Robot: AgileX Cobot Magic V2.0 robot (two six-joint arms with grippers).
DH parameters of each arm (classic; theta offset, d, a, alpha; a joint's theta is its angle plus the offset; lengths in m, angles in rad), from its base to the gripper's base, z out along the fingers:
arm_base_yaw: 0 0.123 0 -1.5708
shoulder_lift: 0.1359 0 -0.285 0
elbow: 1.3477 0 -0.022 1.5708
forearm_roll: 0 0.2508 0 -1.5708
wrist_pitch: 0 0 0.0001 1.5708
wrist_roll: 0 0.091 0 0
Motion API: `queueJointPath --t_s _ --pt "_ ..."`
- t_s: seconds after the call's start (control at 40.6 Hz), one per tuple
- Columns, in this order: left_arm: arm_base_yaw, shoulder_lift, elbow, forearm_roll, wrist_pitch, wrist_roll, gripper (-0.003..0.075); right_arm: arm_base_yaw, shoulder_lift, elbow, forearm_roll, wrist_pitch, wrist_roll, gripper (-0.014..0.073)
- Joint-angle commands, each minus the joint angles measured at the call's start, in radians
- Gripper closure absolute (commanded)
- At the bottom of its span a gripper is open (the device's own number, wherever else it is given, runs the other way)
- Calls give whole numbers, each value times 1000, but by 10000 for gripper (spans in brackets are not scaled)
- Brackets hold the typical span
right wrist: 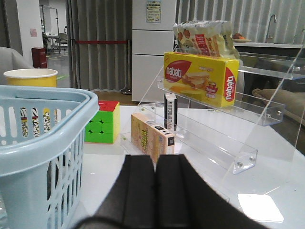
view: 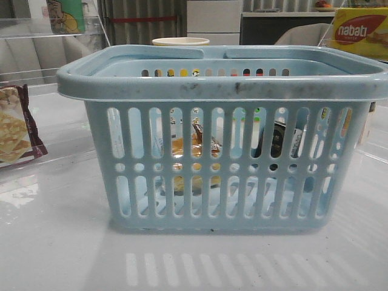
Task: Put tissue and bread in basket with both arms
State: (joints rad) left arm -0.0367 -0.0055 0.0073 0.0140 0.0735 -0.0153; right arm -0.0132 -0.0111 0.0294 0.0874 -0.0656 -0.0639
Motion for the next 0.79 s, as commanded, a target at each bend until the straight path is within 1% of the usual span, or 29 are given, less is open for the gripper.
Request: queueJointPath --t_s 0.0,0.074,0.271,0.764 --pt "0 -18 -1 -2 -94 -7 629 -5 -18 0 -4 -98 -6 537" --pt "0 -18 -1 -2 -94 -7 629 -5 -18 0 -4 -95 -6 537" --pt "0 -18 -1 -2 -94 -7 629 -5 -18 0 -4 -29 -6 537" --pt "0 -18 -1 -2 -94 -7 629 -5 -18 0 -4 -29 -6 537"
